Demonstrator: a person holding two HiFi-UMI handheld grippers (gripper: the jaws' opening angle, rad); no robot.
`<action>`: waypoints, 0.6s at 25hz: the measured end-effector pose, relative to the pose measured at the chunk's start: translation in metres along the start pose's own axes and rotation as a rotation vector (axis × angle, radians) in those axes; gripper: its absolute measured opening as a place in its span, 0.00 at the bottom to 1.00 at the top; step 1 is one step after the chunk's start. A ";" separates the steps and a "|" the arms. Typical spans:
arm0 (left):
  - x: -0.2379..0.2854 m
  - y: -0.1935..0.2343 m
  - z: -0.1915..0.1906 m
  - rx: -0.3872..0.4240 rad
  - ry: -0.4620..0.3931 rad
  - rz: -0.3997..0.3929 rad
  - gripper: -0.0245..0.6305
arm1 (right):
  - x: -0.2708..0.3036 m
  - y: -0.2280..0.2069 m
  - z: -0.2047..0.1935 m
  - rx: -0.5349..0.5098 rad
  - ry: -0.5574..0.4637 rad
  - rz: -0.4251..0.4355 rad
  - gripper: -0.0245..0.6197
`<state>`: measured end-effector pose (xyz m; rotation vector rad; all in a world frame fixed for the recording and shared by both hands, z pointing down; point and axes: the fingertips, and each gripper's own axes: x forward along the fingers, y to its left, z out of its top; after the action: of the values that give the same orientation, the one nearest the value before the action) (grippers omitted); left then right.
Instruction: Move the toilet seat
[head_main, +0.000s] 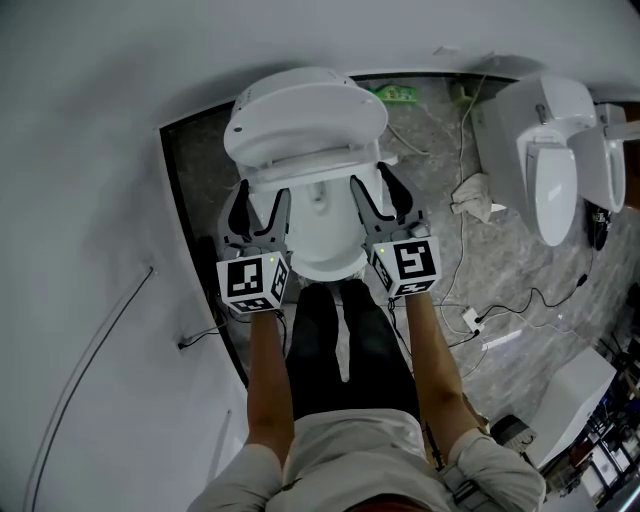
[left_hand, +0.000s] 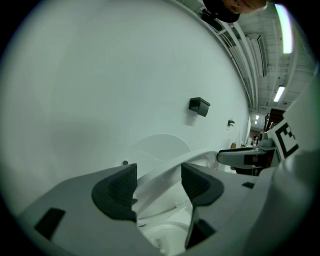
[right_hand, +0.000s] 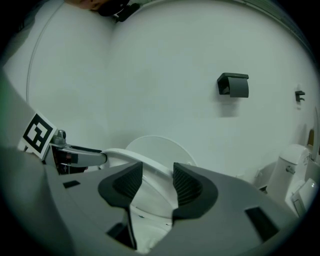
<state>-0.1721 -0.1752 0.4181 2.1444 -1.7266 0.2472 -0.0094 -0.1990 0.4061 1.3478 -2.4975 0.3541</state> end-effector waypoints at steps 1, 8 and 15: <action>0.002 0.001 0.001 -0.001 -0.002 0.002 0.49 | 0.002 -0.001 0.001 -0.001 -0.001 -0.001 0.36; 0.014 0.007 0.008 -0.006 -0.019 0.024 0.48 | 0.015 -0.006 0.007 -0.007 -0.010 -0.009 0.35; 0.025 0.012 0.016 -0.007 -0.036 0.043 0.48 | 0.027 -0.012 0.014 -0.011 -0.015 -0.013 0.35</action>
<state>-0.1791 -0.2065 0.4144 2.1206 -1.7928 0.2155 -0.0152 -0.2312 0.4035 1.3674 -2.4976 0.3285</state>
